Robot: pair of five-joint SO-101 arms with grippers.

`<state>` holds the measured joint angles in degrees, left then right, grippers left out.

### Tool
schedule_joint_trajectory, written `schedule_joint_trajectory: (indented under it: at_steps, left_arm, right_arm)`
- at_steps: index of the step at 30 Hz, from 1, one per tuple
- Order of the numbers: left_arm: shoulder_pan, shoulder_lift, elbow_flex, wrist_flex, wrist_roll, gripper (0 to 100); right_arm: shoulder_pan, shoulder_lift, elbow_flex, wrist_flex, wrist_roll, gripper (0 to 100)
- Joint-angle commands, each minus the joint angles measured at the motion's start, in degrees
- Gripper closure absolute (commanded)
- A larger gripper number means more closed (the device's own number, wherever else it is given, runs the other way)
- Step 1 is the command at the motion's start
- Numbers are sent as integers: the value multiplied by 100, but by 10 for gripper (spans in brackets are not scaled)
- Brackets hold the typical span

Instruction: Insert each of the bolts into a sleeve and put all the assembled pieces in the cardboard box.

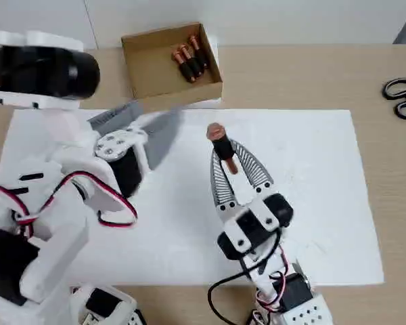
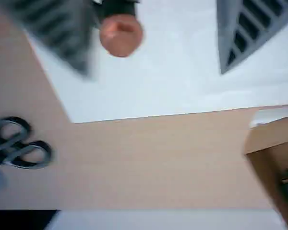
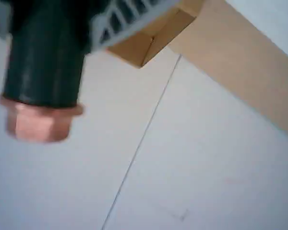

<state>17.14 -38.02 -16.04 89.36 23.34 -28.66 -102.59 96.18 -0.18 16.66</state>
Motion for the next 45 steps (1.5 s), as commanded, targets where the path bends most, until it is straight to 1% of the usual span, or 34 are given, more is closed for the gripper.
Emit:
schedule_joint_trajectory:
  at_steps: [1,4,8,11,13,14,16,19,20,21,22,24,26,27,33,37,41,45]
  left_arm:
    - [-475,-264,268,70,0,983]
    - [-571,-818,752,70,0,994]
    - [-571,-2075,1455,26,-26,994]
    - [-580,-3103,2431,0,-35,994]
    - [-607,-3851,3345,-167,-44,994]
    - [-624,-4264,3873,-431,-79,994]
    - [-624,-5143,4971,-1169,-396,994]
    - [-615,-6426,6686,-2699,-1134,994]
    - [-624,-6708,7222,-3121,-1345,994]
    - [-624,-6716,7574,-3367,-1503,994]
    - [-624,-6593,7688,-3481,-1538,994]
    - [-580,-6312,7741,-3684,-1292,994]
    - [-624,-6110,7758,-4009,-1011,994]
    - [-624,-6048,7829,-4132,-985,994]
    - [-624,-5987,8171,-4712,-985,994]
    - [-598,-5987,8180,-4818,-976,994]
    - [-598,-5987,8180,-4800,-976,994]
    - [-589,-5987,8180,-4809,-976,994]
  right_arm:
    - [22,-101,35,347,0,995]
    - [40,-101,35,470,0,995]
    - [48,-101,35,470,26,995]
    - [48,-101,35,470,35,995]
    - [48,-101,18,409,35,995]
    - [57,-101,-9,295,35,995]
    - [57,-101,-53,40,35,995]
    - [66,-101,-62,-110,44,995]
    - [110,-101,-62,-31,44,995]
    - [207,-101,-62,57,44,995]
    - [330,-101,-62,101,44,995]
    - [646,-101,-123,84,18,995]
    - [892,-101,-510,101,18,996]
    - [980,-40,-738,101,18,996]
    - [1200,-31,-1213,110,211,996]
    - [1209,66,-1477,66,229,996]
    - [1209,866,-2295,-110,220,996]
    - [1226,2369,-3341,-532,220,996]
